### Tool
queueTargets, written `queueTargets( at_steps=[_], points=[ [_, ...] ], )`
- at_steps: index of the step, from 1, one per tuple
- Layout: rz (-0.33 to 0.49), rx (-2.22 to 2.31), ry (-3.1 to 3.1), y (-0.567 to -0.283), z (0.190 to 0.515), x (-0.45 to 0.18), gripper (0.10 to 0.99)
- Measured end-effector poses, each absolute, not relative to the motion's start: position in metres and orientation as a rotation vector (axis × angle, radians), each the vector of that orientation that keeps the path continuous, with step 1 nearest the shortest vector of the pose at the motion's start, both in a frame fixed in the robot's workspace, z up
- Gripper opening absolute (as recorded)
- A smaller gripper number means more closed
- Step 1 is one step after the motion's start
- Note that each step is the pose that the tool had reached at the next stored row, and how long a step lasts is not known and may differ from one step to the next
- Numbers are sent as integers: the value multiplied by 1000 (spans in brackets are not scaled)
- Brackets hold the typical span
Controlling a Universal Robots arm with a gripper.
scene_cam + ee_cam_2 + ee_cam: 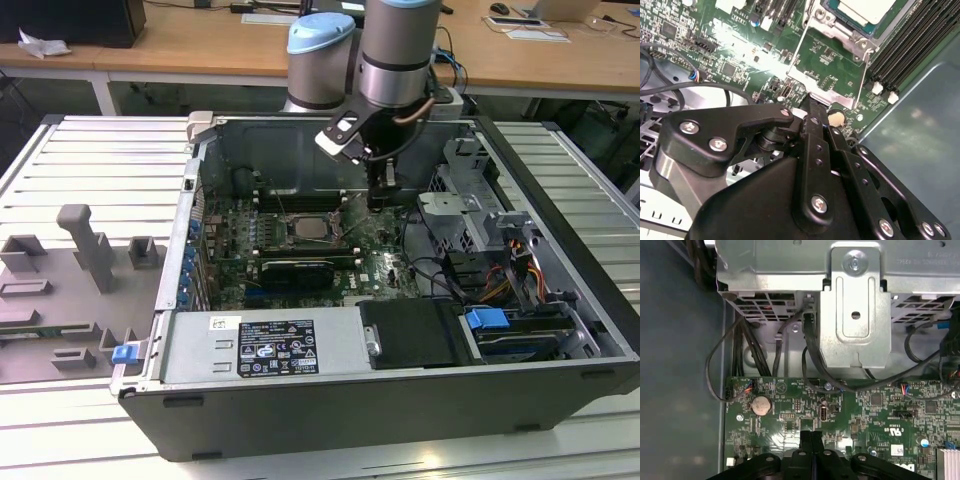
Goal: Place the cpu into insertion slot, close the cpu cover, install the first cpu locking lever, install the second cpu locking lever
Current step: 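Close the cpu cover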
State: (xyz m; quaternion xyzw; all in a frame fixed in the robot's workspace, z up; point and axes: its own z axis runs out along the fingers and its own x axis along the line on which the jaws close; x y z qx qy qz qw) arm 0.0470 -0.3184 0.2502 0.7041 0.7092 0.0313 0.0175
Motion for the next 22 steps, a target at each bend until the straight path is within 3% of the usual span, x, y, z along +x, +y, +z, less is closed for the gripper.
queueTargets(
  at_steps=[22],
  points=[
    [97,2188,2203,-318,250,35,106]
  ],
)
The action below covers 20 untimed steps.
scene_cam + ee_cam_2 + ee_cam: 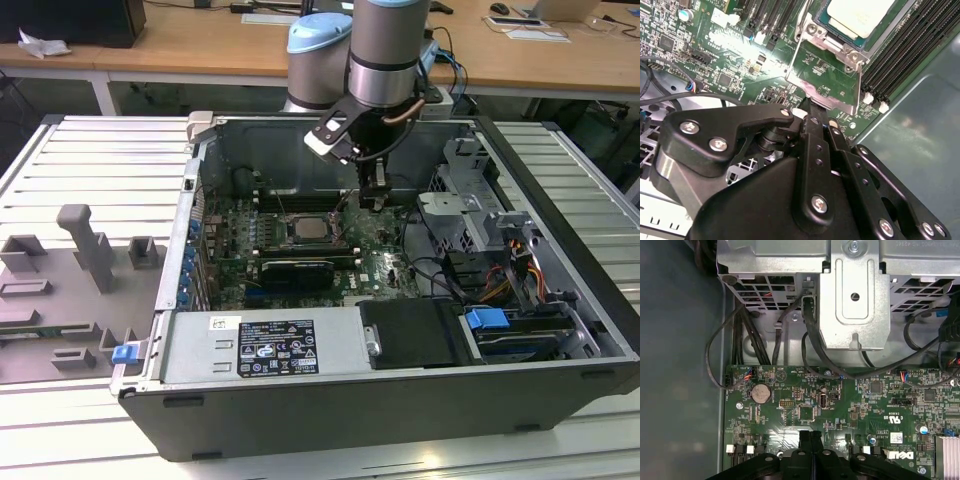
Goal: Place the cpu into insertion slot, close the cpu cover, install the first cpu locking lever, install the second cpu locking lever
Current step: 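Close the cpu cover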
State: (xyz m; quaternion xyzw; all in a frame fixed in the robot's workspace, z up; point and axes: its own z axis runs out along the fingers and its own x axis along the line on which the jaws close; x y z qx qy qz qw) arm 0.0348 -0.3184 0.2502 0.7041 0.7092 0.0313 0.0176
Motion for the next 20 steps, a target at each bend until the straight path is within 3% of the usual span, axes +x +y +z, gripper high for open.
queueTargets(
  at_steps=[20],
  points=[
    [97,2187,2204,-318,250,25,106]
  ],
)
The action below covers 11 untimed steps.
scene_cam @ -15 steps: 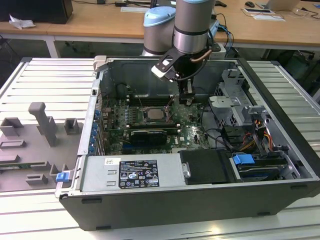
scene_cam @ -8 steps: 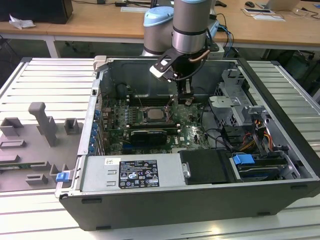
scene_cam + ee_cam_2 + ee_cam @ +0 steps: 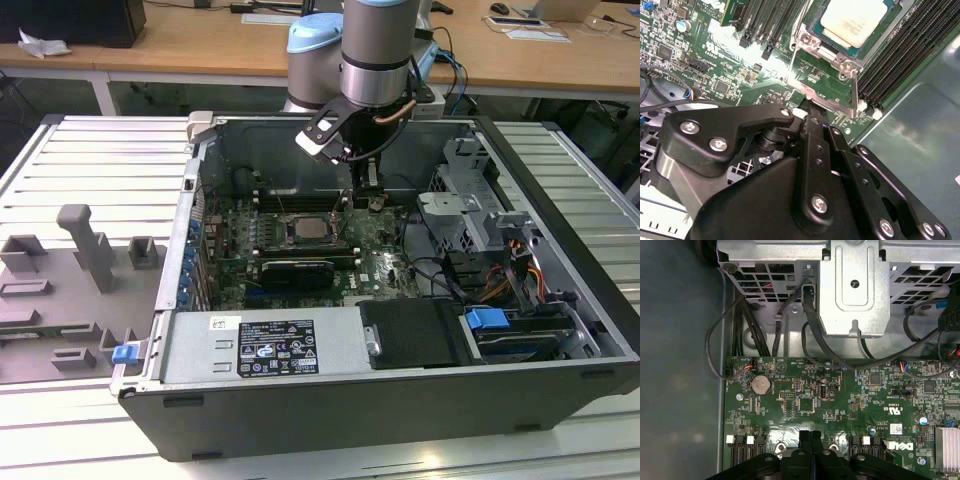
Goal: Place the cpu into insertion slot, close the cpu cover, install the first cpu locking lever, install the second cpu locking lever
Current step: 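Close the cpu cover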
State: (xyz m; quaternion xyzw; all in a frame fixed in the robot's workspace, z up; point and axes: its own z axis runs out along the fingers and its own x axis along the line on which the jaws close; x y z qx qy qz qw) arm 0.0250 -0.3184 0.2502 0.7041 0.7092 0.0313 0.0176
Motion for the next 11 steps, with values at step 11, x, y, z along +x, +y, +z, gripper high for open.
queueTargets(
  at_steps=[11],
  points=[
    [97,2188,2203,-318,250,19,106]
  ],
)
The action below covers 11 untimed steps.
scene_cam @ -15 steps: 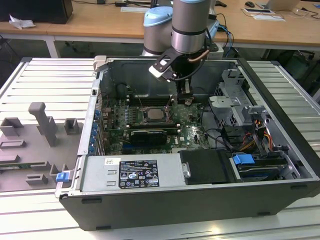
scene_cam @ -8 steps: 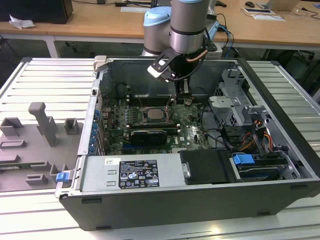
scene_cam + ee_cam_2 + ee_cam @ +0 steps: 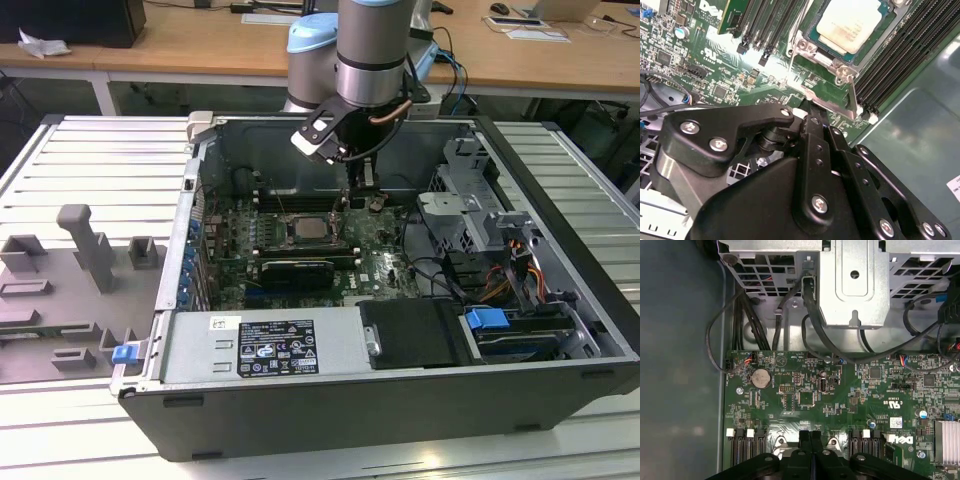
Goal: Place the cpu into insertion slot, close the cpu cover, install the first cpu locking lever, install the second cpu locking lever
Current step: 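Close the cpu cover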
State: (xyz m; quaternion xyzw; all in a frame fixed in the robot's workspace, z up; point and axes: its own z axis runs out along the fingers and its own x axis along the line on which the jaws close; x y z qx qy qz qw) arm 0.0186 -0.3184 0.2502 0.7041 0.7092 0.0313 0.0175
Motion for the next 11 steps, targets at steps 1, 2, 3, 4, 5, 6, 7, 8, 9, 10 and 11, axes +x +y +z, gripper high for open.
queueTargets(
  at_steps=[1,2,3,4,5,6,7,8,9,10,11],
  points=[
    [97,2188,2204,-318,250,17,106],
    [97,2188,2203,-318,250,17,106],
    [97,2188,2203,-318,250,16,106],
    [97,2187,2204,-318,250,16,106],
    [97,2188,2203,-318,250,15,106],
    [97,2188,2204,-318,250,14,106],
    [97,2188,2203,-318,250,14,106],
    [97,2188,2203,-318,250,13,106],
    [97,2188,2204,-318,250,12,106],
    [97,2188,2203,-318,250,11,106],
    [97,2188,2204,-318,250,9,106]
  ],
)
